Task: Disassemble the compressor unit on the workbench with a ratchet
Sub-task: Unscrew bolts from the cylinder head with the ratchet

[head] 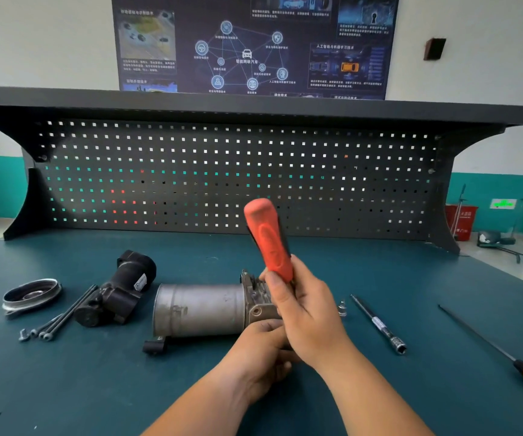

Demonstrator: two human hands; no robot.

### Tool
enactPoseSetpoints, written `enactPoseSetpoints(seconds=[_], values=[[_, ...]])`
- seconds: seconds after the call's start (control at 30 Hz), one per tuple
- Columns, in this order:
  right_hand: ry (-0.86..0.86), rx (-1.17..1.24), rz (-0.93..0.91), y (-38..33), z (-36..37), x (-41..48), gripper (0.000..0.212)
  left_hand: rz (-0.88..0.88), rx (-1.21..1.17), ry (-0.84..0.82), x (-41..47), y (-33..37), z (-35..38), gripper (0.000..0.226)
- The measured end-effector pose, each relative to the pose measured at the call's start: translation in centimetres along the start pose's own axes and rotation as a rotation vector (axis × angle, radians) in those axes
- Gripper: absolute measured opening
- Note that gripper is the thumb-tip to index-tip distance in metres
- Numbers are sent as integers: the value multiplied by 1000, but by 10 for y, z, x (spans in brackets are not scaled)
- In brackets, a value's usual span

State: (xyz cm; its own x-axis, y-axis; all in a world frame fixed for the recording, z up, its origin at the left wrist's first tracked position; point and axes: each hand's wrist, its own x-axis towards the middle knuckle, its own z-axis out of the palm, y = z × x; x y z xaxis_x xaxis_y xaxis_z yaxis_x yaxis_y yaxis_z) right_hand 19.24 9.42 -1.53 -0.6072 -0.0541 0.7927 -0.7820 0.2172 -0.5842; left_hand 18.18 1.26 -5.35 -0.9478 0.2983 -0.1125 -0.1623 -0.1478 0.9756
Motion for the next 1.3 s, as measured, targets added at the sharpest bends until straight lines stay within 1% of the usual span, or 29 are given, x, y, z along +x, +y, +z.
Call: enactPoseSetpoints(seconds=[0.07,0.1,0.17,0.2,0.27,0.3,0.33,0.4,0.47,0.53,0.6,0.7,0.73,0.77,0.8,0.83,0.87,0.93,1.0,1.1,1.17,1.2,1.27,1.3], values=[[70,89,72,0,3,-1,50,6,-10,7,1,0,0,30],[148,156,123,1,4,-1,43,7,-28,14,1,0,0,29],[362,313,244,1,3,-1,29,5,-60,31,3,-2,0,30],[478,401,307,1,0,0,26,6,-69,37,3,-2,0,34],[686,560,435,2,-9,3,28,10,-90,35,5,-3,1,38],[761,625,503,3,-14,5,30,10,-96,28,5,-3,1,36],[811,683,567,5,-19,7,32,12,-97,22,5,-2,2,32],[841,753,634,7,-24,10,34,11,-97,16,5,-2,4,25],[785,723,613,9,-25,11,34,1,-103,14,4,-2,3,19],[660,599,521,7,-20,9,32,-22,-101,-8,2,-1,3,17],[466,425,376,5,-13,6,29,-39,-80,-27,2,-2,1,19],[101,190,162,3,-4,1,34,-22,-48,-40,3,-4,0,18],[-24,87,94,2,-2,0,32,0,-49,-50,3,-4,0,16],[-127,-26,35,2,0,-1,24,30,-64,-67,2,-2,1,14],[-198,-118,-7,0,2,-1,16,58,-91,-86,1,-1,2,14],[-223,-166,-30,-1,3,-1,13,79,-117,-97,-1,1,2,16],[-211,-171,-37,-1,3,0,14,85,-126,-91,-2,2,3,17],[-94,-120,-15,0,4,1,26,80,-94,-51,-1,-2,2,11],[96,16,84,0,4,1,36,62,-49,-11,3,-7,-1,13],[420,353,302,0,-2,4,27,42,-48,-3,6,-6,-2,24],[668,562,470,2,-13,7,29,33,-91,0,6,-4,-1,33],[779,670,558,4,-19,9,31,27,-111,2,8,-4,0,33],[927,847,691,8,-28,11,35,16,-130,3,8,-4,1,28],[952,882,718,10,-30,11,36,13,-134,5,9,-5,1,27]])
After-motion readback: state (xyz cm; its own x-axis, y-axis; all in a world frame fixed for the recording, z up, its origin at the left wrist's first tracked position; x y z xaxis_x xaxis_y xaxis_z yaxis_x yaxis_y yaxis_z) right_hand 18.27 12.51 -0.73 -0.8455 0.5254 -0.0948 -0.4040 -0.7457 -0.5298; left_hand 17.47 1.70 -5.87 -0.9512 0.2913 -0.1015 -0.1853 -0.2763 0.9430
